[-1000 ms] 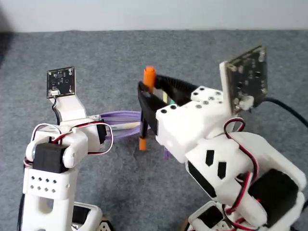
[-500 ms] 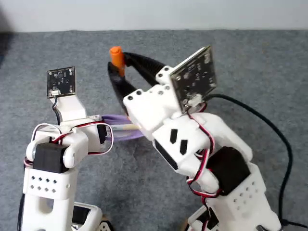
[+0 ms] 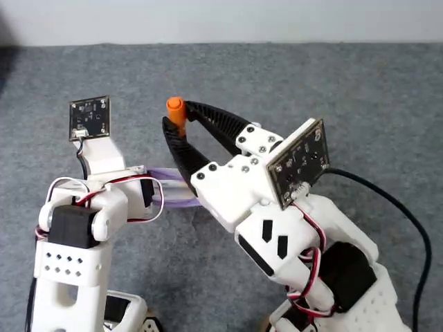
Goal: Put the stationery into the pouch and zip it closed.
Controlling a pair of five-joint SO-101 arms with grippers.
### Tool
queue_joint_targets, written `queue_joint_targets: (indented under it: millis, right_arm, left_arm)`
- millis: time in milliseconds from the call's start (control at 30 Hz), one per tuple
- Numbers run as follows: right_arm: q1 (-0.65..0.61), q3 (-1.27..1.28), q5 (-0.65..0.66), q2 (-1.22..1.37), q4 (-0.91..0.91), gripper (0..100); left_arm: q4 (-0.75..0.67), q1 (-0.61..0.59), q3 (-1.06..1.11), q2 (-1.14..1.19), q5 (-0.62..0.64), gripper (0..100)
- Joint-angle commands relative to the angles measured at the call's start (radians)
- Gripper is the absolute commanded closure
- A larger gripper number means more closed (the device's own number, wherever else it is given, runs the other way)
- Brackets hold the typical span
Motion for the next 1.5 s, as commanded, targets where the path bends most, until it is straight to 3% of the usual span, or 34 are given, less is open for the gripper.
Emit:
queue_joint_targets:
  millis: [0,367,600,800,1000,1167,1267,1467]
  right_arm:
    - [-0.047,-0.057,0.014,0.002,-0.008,99.1]
    - [-0.074,0.031,0.080,-0.005,-0.008,99.1]
    - [0.030,0.181,0.081,-0.008,-0.087,98.7]
    - [0.038,0.170,0.078,-0.022,0.016,81.2]
    - [0.045,0.126,0.078,-0.053,0.039,86.5]
    - [0.209,0.086,0.072,-0.004,0.039,91.2]
    - [0.348,0.084,-0.011,0.059,0.042,93.1]
    - [0.499,0.083,-0.152,0.292,0.229,94.4]
  left_arm:
    - [-0.015,0.008,0.004,0.021,0.011,99]
    - [-0.018,0.008,0.004,0.021,0.012,99]
    - [-0.014,0.002,0.004,0.020,0.012,99]
    - [-0.014,0.002,0.004,0.020,0.012,99]
    - [-0.014,0.002,0.004,0.020,0.012,99]
    - [-0.014,0.003,0.004,0.018,0.012,99]
    - [-0.014,0.003,0.004,0.017,0.012,99]
    - [-0.014,0.002,0.004,0.014,0.012,99]
